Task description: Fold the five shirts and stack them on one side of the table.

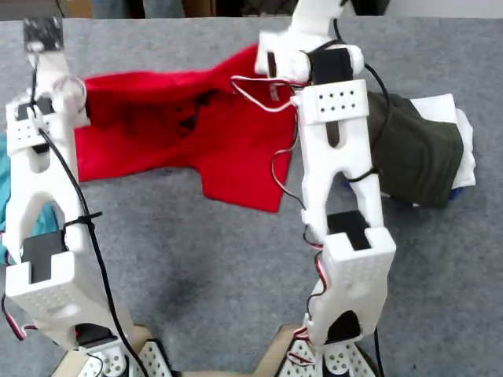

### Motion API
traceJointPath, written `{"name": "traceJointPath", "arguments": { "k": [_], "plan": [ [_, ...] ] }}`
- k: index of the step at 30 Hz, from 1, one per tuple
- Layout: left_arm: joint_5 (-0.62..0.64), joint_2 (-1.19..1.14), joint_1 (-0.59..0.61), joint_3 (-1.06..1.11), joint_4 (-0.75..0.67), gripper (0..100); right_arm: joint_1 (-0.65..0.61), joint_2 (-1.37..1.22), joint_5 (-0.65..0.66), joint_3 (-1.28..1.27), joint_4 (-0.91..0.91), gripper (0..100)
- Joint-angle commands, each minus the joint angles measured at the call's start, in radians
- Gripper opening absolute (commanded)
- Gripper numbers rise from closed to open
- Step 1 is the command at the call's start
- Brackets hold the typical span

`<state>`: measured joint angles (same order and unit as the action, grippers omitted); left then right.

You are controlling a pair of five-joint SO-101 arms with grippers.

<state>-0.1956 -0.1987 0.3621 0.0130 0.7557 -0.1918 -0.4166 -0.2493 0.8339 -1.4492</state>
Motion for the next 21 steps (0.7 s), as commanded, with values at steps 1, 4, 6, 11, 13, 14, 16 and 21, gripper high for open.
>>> {"name": "traceJointPath", "arguments": {
  "k": [1,4,6,11,13,14,16,21],
  "plan": [
    [-0.1,0.008,0.004,0.139,-0.025,3,-0.041,0.013,0.086,0.061,-0.219,1.3],
    [-0.176,0.008,0.007,0.285,-0.095,3,-0.063,0.016,0.124,0.03,-0.321,1.3],
    [-0.212,0.008,0.013,0.378,-0.181,3,-0.049,0.042,0.132,-0.042,-0.318,1.3],
    [-0.244,0.008,0.061,0.476,-0.359,3,-0.063,0.148,0.141,-0.288,-0.318,1.3],
    [-0.247,0.006,0.071,0.464,-0.358,3,-0.066,0.199,0.164,-0.386,-0.316,1.3],
    [-0.247,0.006,0.073,0.463,-0.361,3,-0.072,0.223,0.169,-0.426,-0.315,1.3],
    [-0.249,0.006,0.081,0.452,-0.364,3,-0.081,0.262,0.17,-0.492,-0.313,1.3],
    [-0.249,-0.015,0.081,0.429,-0.365,3,-0.109,0.269,0.17,-0.634,-0.278,1.3]
  ]
}}
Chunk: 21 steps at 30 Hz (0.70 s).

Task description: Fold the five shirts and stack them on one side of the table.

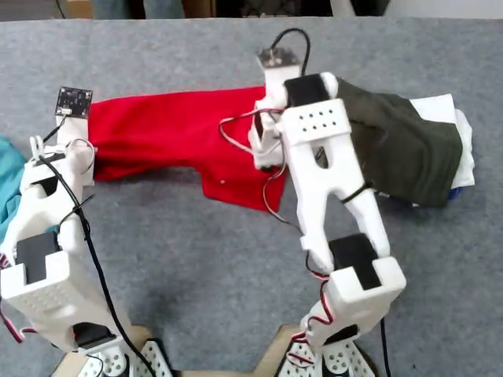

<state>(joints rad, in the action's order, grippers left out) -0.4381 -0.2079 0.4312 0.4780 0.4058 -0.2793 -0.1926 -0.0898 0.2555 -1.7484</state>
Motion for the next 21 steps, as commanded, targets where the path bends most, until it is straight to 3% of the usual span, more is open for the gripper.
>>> {"name": "traceJointPath", "arguments": {
  "k": [1,8,11,14,18,21],
  "plan": [
    [-0.006,-0.021,0.013,-0.056,-0.012,3,-0.031,0.041,0.011,-0.085,0.035,1.3],
    [-0.009,-0.104,0.01,-0.114,-0.005,3,-0.043,0.012,0.011,-0.246,0.18,1.4],
    [-0.118,-0.094,0.016,-0.117,0.037,5,-0.044,0.001,0.044,-0.251,0.181,2.2],
    [-0.23,-0.075,0.016,-0.136,0.18,13,-0.041,0.002,0.06,-0.251,0.181,14.2],
    [-0.249,-0.04,0.019,-0.193,0.333,19,-0.043,0.03,0.11,-0.24,0.18,36.4],
    [-0.252,0.006,0.038,-0.263,0.451,24,-0.041,0.051,0.135,-0.197,0.163,40.8]
  ]
}}
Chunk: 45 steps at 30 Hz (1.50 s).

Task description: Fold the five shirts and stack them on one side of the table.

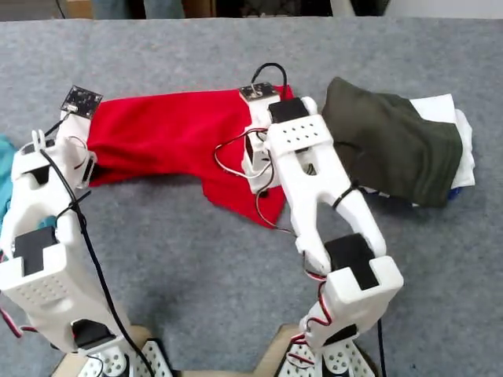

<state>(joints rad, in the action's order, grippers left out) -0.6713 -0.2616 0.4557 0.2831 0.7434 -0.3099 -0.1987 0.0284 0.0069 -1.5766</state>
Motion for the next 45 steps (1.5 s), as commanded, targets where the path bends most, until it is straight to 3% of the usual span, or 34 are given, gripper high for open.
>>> {"name": "traceJointPath", "arguments": {
  "k": [1,5,10,13,15,18,21,26,29,33,38,45],
  "plan": [
    [-0.02,0.078,0.016,-0.101,0.17,26,-0.009,0.061,0.017,0.081,-0.028,40.0],
    [-0.021,0.166,0.053,-0.236,0.367,28,-0.009,0.061,0.017,0.234,-0.1,29.2],
    [-0.161,0.278,0.113,-0.311,0.454,27,0.006,0.039,-0.018,0.415,-0.078,0.7],
    [-0.123,0.324,0.099,-0.335,0.428,16,0.008,-0.045,-0.055,0.51,-0.055,4.1],
    [-0.002,0.321,0.033,-0.338,0.385,3,0.008,-0.139,-0.075,0.576,-0.012,1.2],
    [0.264,0.244,-0.056,-0.344,0.276,7,0.008,-0.305,-0.107,0.707,0.028,1.5],
    [0.516,0.094,-0.114,-0.349,0.094,4,0.026,-0.479,-0.138,0.888,0.058,1.5],
    [0.763,-0.218,-0.127,-0.464,-0.166,3,0.098,-0.756,-0.144,1.259,0.072,1.5],
    [0.789,-0.397,-0.113,-0.616,-0.178,3,0.137,-0.923,-0.144,1.455,0.072,1.5],
    [0.766,-0.589,-0.059,-0.835,-0.086,3,0.169,-1.138,-0.141,1.661,0.074,1.5],
    [0.763,-0.746,-0.013,-1.171,0.052,3,0.187,-1.256,-0.138,1.653,0.187,1.5],
    [0.763,-0.925,-0.033,-1.524,0.193,3,0.209,-1.257,-0.141,1.655,0.166,1.5]
  ]
}}
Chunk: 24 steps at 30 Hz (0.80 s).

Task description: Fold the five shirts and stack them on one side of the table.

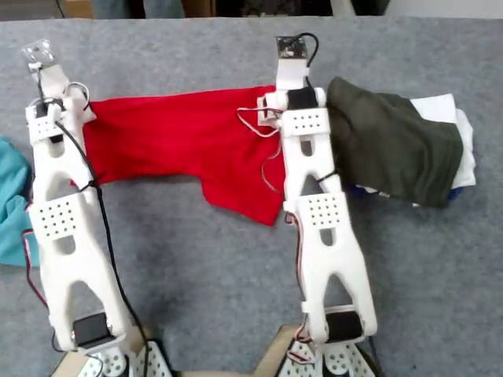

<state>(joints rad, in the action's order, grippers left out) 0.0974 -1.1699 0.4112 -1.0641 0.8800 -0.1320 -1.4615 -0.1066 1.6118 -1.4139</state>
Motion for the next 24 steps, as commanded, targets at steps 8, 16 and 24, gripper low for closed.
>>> {"name": "traceJointPath", "arguments": {
  "k": [8,16,24],
  "plan": [
    [-0.008,-0.044,-0.021,-0.613,0.413,3,0.032,0.004,-0.003,0.047,0.003,1.5],
    [-0.178,0.041,-0.042,-0.601,0.885,3,0.031,0.004,-0.002,0.039,0.002,1.5],
    [-0.206,0.069,-0.058,-0.364,0.885,3,0.034,0.004,-0.002,0.039,0.006,1.5]
  ]
}}
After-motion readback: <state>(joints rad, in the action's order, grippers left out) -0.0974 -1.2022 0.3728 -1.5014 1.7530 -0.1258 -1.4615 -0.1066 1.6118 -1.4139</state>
